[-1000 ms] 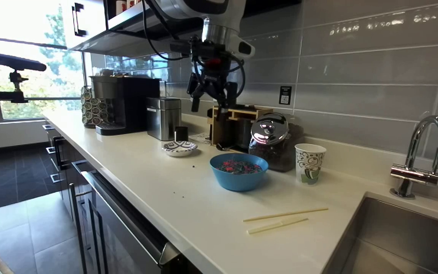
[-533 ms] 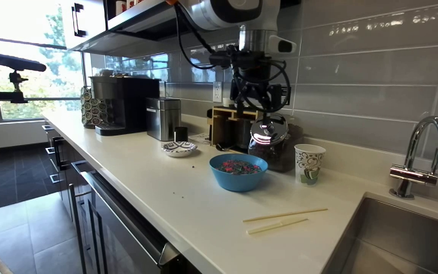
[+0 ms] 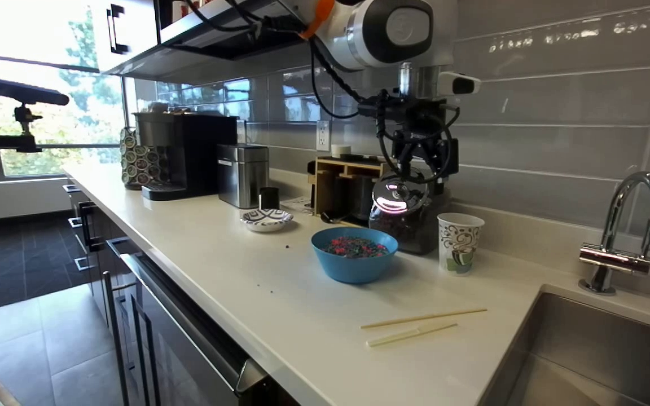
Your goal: Pour the contents of the cup into the bowl
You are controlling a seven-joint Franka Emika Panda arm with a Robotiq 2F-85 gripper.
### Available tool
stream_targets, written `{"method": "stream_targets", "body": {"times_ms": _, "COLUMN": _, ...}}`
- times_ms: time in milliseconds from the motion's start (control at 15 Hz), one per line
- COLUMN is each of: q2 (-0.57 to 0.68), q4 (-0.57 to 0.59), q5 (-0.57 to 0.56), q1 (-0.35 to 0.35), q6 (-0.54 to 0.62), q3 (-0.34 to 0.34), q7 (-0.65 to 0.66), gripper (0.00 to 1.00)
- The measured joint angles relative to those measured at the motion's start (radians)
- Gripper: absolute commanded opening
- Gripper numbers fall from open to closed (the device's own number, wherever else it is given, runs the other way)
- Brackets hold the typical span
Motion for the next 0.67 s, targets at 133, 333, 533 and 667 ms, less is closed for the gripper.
{"method": "stream_targets", "body": {"times_ms": 133, "q2": 0.058, "q4": 0.075, "q5": 0.005, "q1": -0.003, "q6": -0.006, "q3": 0.005, "q7": 0.098, "gripper": 1.00}}
{"method": "stream_targets", "body": {"times_ms": 333, "q2": 0.143, "q4": 0.199, "q5": 0.006, "q1": -0.005, "q6": -0.055, "q3": 0.007, "q7": 0.257, "gripper": 1.00}}
{"method": "stream_targets", "body": {"times_ms": 533, "q2": 0.218, "q4": 0.312, "q5": 0.006, "q1": -0.014, "q6": -0.136, "q3": 0.007, "q7": 0.404, "gripper": 1.00}}
{"method": "stream_targets", "body": {"times_ms": 667, "q2": 0.256, "q4": 0.378, "q5": 0.006, "q1": -0.028, "q6": -0.197, "q3": 0.006, "q7": 0.483, "gripper": 1.00}}
